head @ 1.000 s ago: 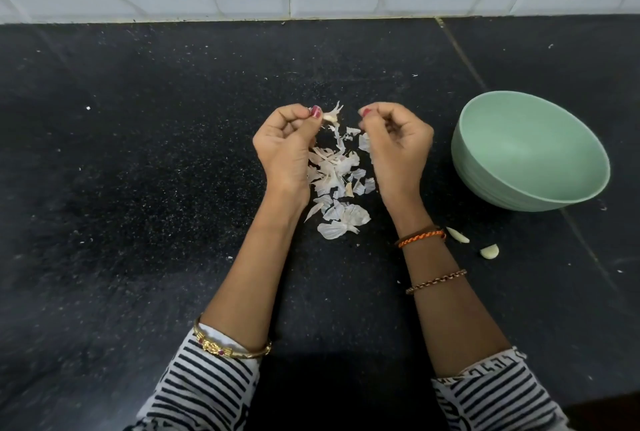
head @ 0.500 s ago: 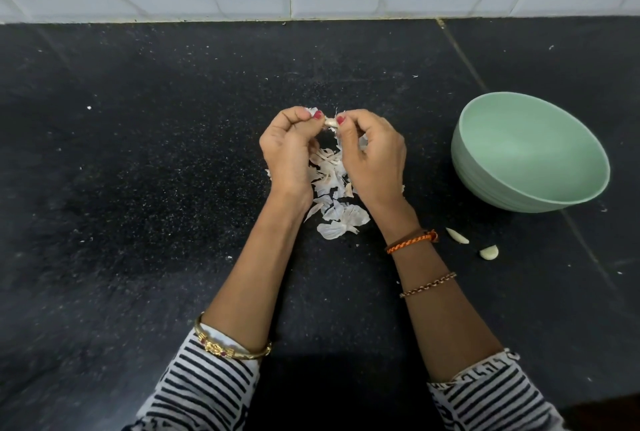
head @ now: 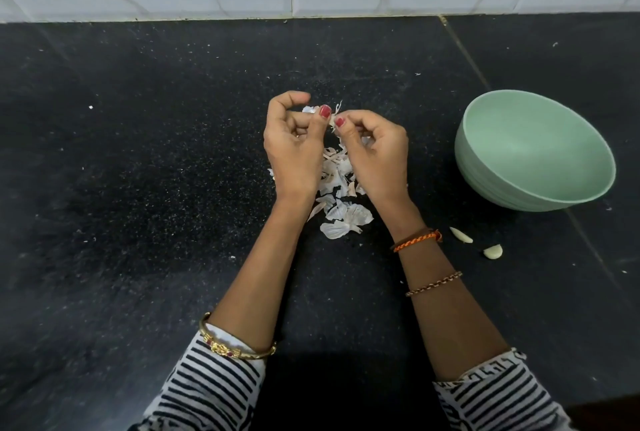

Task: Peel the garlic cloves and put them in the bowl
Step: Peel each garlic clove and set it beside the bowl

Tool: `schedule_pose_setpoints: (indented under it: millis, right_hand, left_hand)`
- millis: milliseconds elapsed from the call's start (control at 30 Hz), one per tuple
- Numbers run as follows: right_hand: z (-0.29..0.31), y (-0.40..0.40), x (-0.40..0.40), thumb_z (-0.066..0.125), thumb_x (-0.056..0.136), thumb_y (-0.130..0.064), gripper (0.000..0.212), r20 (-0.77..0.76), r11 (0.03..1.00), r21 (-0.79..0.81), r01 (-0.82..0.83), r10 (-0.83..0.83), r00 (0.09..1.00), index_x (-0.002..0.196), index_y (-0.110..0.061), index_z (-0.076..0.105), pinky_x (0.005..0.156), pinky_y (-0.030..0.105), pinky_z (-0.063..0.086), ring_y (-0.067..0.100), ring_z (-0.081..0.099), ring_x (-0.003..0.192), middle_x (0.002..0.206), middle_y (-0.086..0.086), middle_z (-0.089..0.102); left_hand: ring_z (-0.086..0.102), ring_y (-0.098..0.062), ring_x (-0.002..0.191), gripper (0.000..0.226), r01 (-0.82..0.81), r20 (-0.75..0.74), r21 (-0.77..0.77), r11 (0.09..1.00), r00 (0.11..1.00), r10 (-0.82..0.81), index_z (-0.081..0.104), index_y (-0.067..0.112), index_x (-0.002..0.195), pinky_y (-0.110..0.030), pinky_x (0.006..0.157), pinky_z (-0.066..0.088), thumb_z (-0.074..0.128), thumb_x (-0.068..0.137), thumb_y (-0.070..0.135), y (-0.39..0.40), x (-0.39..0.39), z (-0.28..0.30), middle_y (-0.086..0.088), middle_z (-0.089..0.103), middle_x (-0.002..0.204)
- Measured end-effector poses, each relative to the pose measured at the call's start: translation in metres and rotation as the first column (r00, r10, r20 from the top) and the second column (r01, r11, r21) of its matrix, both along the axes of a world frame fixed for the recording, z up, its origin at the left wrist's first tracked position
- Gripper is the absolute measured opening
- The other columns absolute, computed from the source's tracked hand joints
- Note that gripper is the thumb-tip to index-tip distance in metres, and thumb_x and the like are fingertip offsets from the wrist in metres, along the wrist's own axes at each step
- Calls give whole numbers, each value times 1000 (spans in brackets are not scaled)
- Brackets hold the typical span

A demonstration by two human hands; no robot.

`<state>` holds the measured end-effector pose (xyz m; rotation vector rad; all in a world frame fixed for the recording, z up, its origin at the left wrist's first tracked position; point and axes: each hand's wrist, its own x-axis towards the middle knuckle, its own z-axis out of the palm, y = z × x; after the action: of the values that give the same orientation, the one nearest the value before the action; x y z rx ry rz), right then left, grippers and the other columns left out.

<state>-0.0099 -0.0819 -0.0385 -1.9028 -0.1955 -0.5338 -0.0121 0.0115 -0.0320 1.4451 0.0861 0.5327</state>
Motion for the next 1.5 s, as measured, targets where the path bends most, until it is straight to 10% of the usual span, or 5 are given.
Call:
schedule_pose_setpoints:
  millis: [667,1000,1367,1500]
  right_hand:
    - [14,-13,-3,64,78,10,21,-226,931,348,-108,195,954,77,-10,68,64,13,50,-1,64,65,65,-11,67]
    - [10,-4,-4,70,78,-6,5,-86,995,93,34,-26,996,80,-10,72,72,27,55,8,66,72,74,-8,68]
    - [17,0,-8,57,88,-13,14,-215,978,-202,41,-85,973,83,-12,70,55,19,38,3,45,48,54,-12,51]
    - [18,4,-10,48,93,-12,37,-270,992,-125,15,-48,962,56,-11,51,51,26,31,5,35,46,48,-9,40]
  left_hand:
    - [39,-3,46,28,245,-171,-468,849,917,-360,36,15,76,-15,43,34,50,91,-5,1,4,10,9,52,55]
    - [41,-1,51,21,29,40,291,956,998,-42,28,14,94,-11,59,37,47,94,5,-3,-1,-4,6,38,58]
    - [41,0,48,33,49,-23,93,994,999,-47,21,14,99,-15,59,38,48,91,-3,-6,1,-9,1,46,59]
    - [42,0,48,37,20,7,55,998,1000,-21,21,18,97,-16,63,41,50,90,-4,-6,1,-11,1,47,58]
